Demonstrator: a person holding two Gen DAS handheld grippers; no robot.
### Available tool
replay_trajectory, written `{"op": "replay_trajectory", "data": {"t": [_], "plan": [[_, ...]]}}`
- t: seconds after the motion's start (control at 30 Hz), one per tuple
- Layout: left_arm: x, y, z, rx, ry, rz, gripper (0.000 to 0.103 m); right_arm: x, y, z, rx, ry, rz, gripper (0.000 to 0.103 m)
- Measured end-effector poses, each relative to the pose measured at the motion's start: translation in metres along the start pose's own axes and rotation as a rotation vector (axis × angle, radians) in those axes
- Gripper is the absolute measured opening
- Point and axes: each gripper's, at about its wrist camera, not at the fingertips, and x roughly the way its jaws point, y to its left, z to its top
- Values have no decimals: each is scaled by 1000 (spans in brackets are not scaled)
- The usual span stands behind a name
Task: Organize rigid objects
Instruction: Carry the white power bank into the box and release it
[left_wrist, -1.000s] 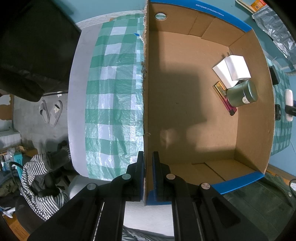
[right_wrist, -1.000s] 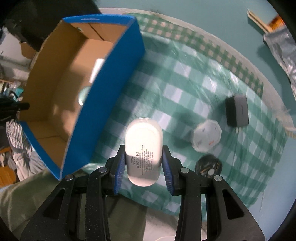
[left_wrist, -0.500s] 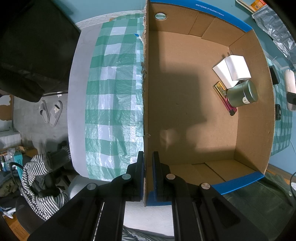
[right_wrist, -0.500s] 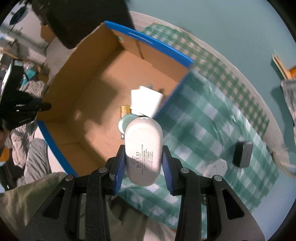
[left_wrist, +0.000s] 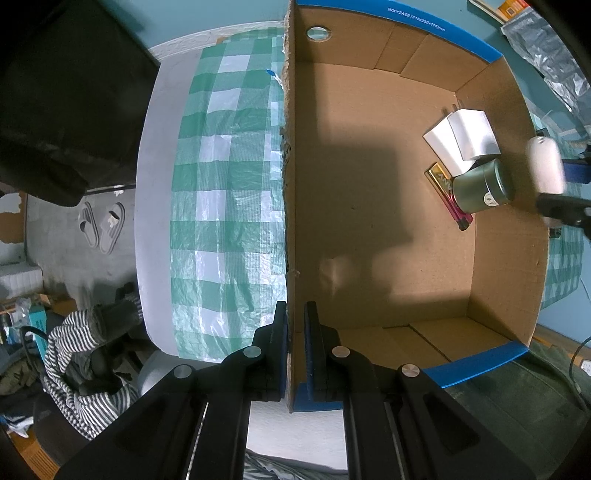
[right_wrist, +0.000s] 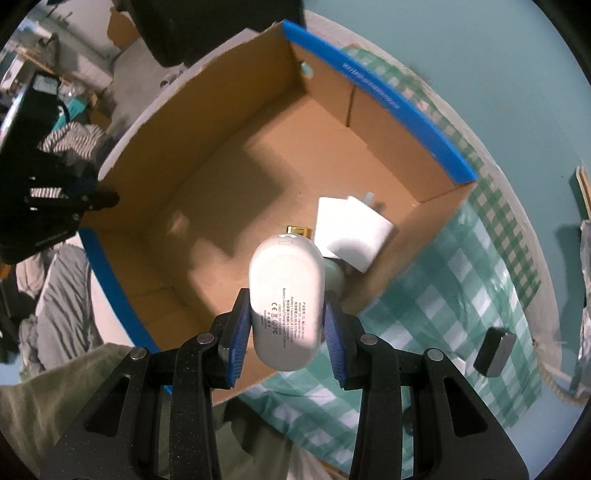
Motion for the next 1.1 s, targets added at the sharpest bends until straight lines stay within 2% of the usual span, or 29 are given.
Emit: {"op": "replay_trajectory", "data": {"t": [0.47,1.1], "plan": [[-1,-1,1,5,1,3,7,46,18,-2,-73,121,-31,38],[-1,-2,2,24,10,10,7,40,7,-4,-8,99,-23,38]]}}
